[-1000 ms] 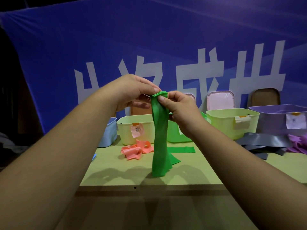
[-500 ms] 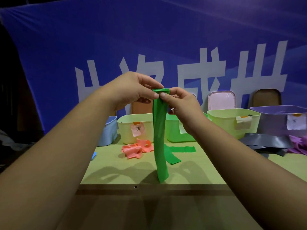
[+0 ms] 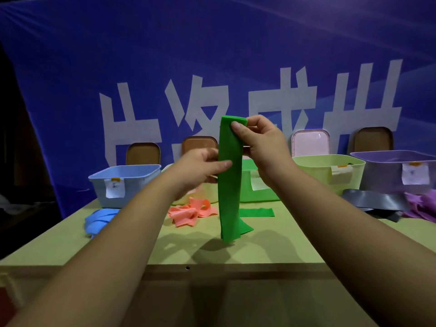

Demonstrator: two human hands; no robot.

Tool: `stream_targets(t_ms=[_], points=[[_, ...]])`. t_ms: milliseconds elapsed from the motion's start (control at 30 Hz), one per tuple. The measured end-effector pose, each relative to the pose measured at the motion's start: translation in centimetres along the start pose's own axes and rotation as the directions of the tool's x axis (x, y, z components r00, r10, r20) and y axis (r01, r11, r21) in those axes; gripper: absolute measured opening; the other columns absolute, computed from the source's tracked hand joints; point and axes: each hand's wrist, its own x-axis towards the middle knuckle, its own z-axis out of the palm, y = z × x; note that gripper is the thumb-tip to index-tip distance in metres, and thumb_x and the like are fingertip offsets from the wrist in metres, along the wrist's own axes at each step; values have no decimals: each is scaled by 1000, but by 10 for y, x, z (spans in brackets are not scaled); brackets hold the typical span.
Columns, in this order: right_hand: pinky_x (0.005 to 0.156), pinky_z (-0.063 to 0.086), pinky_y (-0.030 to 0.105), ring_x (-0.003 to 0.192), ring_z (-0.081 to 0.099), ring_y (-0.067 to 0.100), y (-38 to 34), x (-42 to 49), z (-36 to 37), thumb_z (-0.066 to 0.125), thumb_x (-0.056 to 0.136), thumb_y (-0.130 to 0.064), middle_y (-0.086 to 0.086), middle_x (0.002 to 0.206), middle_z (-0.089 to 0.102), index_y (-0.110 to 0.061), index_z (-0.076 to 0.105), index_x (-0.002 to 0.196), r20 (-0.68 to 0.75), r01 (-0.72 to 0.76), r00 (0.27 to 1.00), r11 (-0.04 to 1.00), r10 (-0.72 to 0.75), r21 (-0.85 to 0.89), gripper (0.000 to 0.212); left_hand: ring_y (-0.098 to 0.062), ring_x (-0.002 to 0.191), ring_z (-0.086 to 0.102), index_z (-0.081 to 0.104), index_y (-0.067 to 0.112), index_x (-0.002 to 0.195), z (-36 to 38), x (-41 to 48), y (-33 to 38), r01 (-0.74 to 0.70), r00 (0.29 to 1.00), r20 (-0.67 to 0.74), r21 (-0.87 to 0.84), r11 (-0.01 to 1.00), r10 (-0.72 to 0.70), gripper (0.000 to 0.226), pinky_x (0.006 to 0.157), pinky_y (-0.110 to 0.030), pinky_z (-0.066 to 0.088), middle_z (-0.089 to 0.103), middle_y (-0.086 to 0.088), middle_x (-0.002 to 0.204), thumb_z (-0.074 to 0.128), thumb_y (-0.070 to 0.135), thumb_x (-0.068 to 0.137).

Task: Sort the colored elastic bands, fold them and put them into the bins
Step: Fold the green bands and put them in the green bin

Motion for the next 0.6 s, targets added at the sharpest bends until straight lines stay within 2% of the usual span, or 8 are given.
stream_targets(t_ms=[133, 333, 467, 600], points=[[89, 66, 49, 105, 77, 23, 5, 5, -8, 75, 101, -32, 2, 110, 79, -21, 70, 115, -58, -7, 998, 1000, 7, 6, 19, -17, 114, 75, 72, 28, 122, 24, 5, -24, 60, 998, 22, -94, 994, -58, 18, 110, -50, 56, 81, 7, 115, 64, 33, 107], [92, 66, 49, 105, 75, 19, 16, 13, -25, 72, 103, -33, 0, 111, 77, -23, 69, 116, -123, 0, 992, 998, -9, -68, 17, -26, 118, 74, 71, 20, 128, 53, 9, -44, 126, 989, 100, -221, 967, -106, 26, 108, -53, 56, 81, -2, 118, 55, 31, 111], [92, 64, 53, 104, 75, 23, 27, 20, -38, 73, 102, -34, 2, 109, 77, -23, 70, 112, -153, -23, 988, 996, 9, -90, 16, -24, 107, 75, 69, 14, 128, 72, 10, -46, 177, 979, 166, -390, 904, -120, 26, 94, -44, 62, 80, -7, 116, 52, 26, 113], [81, 63, 37, 96, 75, 17, 46, 21, -54, 73, 102, -32, 3, 109, 77, -21, 70, 113, -164, -42, 986, 992, 22, -121, 15, -24, 105, 77, 69, 14, 126, 93, 14, -54, 234, 964, 227, -482, 844, -138, 23, 92, -43, 63, 80, -10, 116, 53, 24, 112]])
